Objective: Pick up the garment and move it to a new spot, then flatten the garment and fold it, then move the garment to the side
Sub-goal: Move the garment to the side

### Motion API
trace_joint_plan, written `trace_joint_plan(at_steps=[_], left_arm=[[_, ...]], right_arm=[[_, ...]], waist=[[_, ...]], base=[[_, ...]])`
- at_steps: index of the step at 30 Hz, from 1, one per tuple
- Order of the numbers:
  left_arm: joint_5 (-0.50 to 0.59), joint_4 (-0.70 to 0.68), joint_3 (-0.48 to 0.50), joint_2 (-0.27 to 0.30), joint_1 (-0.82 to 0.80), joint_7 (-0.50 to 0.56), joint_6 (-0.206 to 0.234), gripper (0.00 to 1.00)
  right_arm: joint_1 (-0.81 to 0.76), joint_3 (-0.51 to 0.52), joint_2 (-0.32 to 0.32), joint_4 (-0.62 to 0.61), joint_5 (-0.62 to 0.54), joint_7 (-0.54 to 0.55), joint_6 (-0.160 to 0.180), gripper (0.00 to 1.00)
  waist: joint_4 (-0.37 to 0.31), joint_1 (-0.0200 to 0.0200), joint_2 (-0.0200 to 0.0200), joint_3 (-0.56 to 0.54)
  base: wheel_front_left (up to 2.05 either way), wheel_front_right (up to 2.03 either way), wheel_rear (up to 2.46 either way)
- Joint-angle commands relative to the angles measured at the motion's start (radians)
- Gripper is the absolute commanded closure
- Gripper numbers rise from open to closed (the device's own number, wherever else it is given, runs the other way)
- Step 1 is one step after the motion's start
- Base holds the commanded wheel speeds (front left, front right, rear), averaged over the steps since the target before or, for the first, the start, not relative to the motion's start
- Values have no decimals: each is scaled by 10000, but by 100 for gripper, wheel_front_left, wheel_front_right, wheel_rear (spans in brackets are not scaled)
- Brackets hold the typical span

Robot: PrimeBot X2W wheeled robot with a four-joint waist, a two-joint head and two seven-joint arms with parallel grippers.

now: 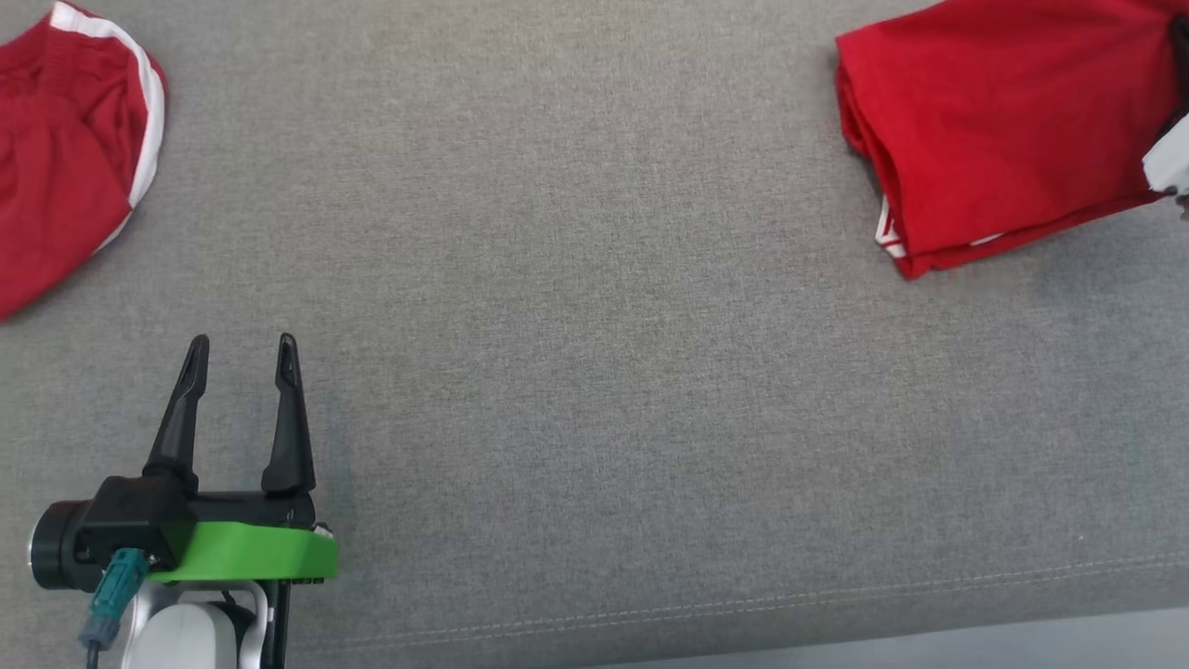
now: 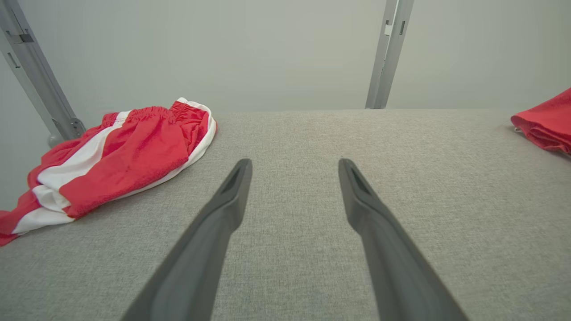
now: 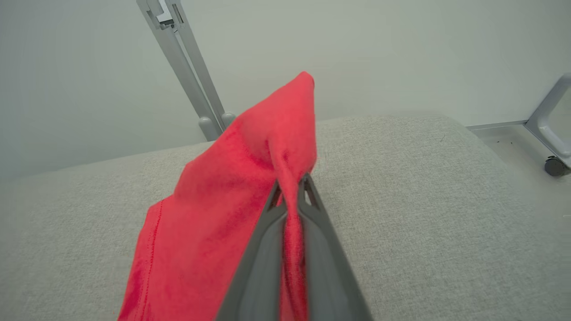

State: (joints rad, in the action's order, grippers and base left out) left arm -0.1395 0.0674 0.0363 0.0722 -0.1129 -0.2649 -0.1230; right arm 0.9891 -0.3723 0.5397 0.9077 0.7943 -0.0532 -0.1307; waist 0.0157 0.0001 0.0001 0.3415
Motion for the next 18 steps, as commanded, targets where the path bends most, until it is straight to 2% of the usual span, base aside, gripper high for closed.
trace_joint_plan(at_steps=[1, 18], left_arm=[[40, -54, 75, 89, -136, 5, -28, 0], [217, -649, 374, 659, -427, 6, -61, 0]], right_arm=[[213, 39, 65, 66, -101, -36, 0, 100], [2018, -164, 628, 1395, -725, -344, 0, 100]], waist=[[-309, -1, -1, 448], [-967, -1, -1, 1703]], base=[[0, 0, 0], [0, 0, 0]])
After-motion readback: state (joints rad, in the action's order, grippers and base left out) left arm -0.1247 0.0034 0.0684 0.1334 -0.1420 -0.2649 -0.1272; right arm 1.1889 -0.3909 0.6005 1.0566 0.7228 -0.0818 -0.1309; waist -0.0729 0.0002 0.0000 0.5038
